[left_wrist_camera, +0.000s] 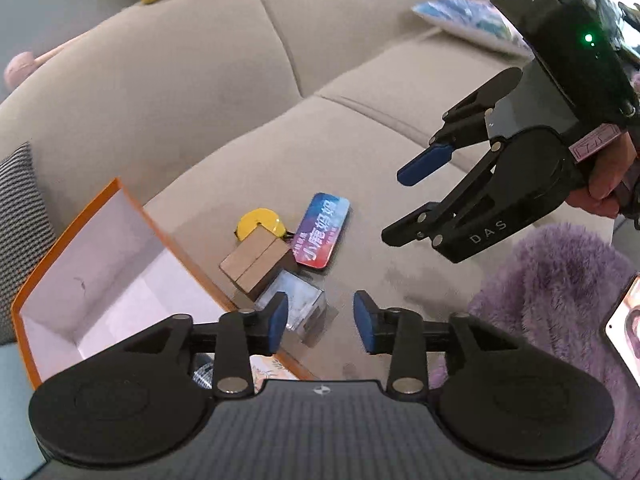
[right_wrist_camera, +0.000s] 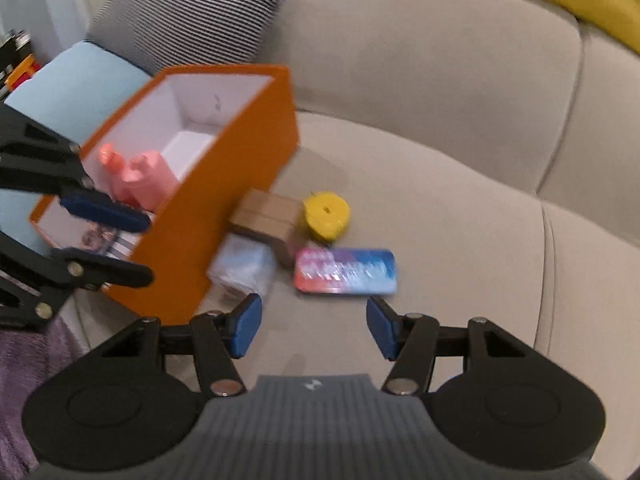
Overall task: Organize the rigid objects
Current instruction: 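Lower the left tool onto the clear plastic cube and grasp it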
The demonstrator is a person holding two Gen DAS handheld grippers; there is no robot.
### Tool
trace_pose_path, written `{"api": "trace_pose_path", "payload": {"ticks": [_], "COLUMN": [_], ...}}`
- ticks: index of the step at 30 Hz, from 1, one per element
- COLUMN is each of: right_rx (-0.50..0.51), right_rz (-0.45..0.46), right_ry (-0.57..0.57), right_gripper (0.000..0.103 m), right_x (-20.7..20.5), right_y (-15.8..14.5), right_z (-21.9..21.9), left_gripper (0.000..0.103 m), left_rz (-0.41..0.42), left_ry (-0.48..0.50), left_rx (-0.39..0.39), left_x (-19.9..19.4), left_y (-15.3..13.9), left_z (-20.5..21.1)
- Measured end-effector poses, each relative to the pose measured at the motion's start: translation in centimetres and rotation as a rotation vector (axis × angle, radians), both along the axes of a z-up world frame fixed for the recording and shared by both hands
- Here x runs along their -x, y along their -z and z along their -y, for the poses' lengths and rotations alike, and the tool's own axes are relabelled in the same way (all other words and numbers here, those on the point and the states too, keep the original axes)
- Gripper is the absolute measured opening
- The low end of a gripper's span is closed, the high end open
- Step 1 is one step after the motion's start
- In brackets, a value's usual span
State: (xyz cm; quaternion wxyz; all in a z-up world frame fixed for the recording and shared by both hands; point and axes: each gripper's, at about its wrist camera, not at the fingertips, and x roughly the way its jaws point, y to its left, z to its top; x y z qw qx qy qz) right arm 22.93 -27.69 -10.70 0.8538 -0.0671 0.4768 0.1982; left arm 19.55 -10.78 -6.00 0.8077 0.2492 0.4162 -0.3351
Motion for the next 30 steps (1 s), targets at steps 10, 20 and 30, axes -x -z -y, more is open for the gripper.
{"api": "trace_pose_path", "payload": {"ticks": [10, 20, 30], "right_rx": [-0.04, -0.08, -0.103], "right_rz": [-0.053, -0.06, -0.076], "right_ry": [0.079, 0.062, 0.03], "right_gripper": [0.069, 0.069, 0.069], "right_x": [-0.9, -1.9, -2.5], "right_y": [2.9, 4.1, 4.8], "right_z": [2.9, 2.5, 2.2], "left_gripper": [0.077, 0.077, 0.077], "left_rz": [-0.045, -0.142, -0.153], "left_ry": [0.168, 0.246, 0.262], "left_rx": [-0.169, -0.427, -0.543], "left_x": [-2.6, -4.6, -6.3], "left_y": [1.9, 6.5, 8.7], "left_z": [3.1, 7.1, 8.6]}}
